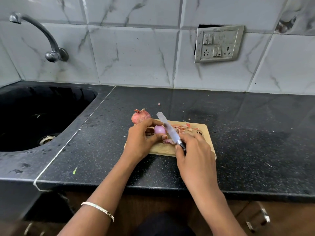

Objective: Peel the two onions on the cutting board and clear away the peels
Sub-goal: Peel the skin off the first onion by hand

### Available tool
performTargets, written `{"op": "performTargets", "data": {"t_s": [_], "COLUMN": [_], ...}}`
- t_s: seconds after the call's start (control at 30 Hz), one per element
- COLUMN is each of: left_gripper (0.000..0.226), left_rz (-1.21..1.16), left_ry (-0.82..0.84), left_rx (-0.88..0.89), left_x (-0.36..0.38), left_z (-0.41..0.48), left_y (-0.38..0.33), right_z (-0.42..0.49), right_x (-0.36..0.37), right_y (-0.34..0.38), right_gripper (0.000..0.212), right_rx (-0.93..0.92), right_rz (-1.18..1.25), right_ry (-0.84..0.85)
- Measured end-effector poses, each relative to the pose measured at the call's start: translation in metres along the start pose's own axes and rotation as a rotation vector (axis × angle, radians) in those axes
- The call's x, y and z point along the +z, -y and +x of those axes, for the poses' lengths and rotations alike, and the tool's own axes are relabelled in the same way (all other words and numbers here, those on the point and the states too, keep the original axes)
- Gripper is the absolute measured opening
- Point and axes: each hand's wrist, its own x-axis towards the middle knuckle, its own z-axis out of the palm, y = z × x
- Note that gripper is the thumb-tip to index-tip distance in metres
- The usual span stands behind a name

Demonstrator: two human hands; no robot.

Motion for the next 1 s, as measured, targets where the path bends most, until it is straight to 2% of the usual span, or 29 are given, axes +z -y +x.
{"op": "performTargets", "data": {"t_s": [0.1,0.27,1.0], "left_gripper": [0.035,0.037,0.038], "left_rz": [0.016,0.035,0.067], "left_ry": [0.002,0.000,-0.029], "left_rx": [0.007,0.003,-0.049], "left_x": [0.000,0.001,0.001], "left_z": [0.000,0.000,0.002], "left_y": [0.001,0.000,-0.002], "right_z": [-0.002,-0.005,0.000], "right_x": [-0.002,-0.008,-0.007], "right_y": [0.001,0.008,0.012], "right_gripper": [0.025,0.033,0.021], "right_rx": [0.005,0.020,0.019], "right_rz": [-0.049,-0.060,-0.116], "right_ry": [-0.018,-0.011,0.042]}}
